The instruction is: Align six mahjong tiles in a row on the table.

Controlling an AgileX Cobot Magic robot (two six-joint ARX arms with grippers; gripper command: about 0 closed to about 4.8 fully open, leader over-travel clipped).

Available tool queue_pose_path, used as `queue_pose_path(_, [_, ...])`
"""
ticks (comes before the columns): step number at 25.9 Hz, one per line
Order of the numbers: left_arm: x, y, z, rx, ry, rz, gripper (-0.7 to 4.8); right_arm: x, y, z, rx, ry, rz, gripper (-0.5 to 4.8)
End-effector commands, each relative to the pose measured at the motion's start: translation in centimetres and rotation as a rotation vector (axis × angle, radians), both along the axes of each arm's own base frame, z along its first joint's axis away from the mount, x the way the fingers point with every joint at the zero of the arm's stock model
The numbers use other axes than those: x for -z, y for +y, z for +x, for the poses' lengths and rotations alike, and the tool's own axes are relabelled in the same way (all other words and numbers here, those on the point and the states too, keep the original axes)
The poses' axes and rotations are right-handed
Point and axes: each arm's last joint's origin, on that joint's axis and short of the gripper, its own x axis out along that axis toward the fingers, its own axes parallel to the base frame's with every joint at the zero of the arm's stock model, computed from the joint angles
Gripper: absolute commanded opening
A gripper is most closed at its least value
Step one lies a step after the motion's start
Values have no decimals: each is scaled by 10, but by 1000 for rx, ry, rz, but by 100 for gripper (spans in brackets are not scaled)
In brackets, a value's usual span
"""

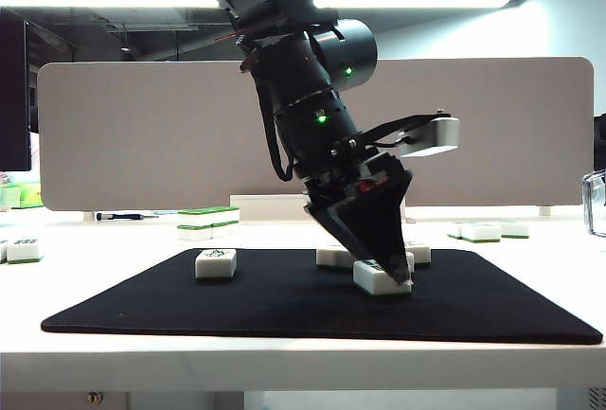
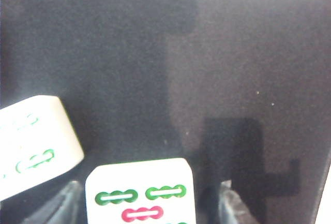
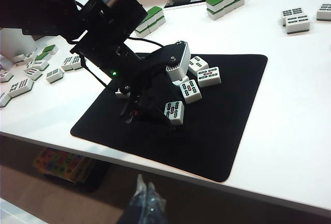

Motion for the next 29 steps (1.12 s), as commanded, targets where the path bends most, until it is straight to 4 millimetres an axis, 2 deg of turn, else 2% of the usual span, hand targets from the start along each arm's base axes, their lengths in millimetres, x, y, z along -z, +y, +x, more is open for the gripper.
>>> queue_pose_path(1, [-21,2,3,-36,-110,-24,347,-1,0,-2,-1,-29,-2,-1])
queue_pose_path(3, [-33,3,11,-153,-198,-60,344,-1,0,-2,-1,-29,-2,-1])
queue_pose_path(5, [-35,5,21,-312,-231,-88,340,-1,0,-2,-1,-27,-2,-1])
queue_pose_path(11, [-18,13,38,-605,-120,-129,340,-1,0,-2,0,-29,-3,-1])
queue_pose_path(18, [-11,15,42,-635,-96,-124,341,-1,0,-2,0,-28,-3,-1])
queue_pose_path(22, [-3,14,44,-724,-72,-113,340,-1,0,-2,0,-28,-3,-1])
queue_pose_path(29, [7,16,43,-742,-45,-66,339,-1,0,-2,0,-28,-3,-1])
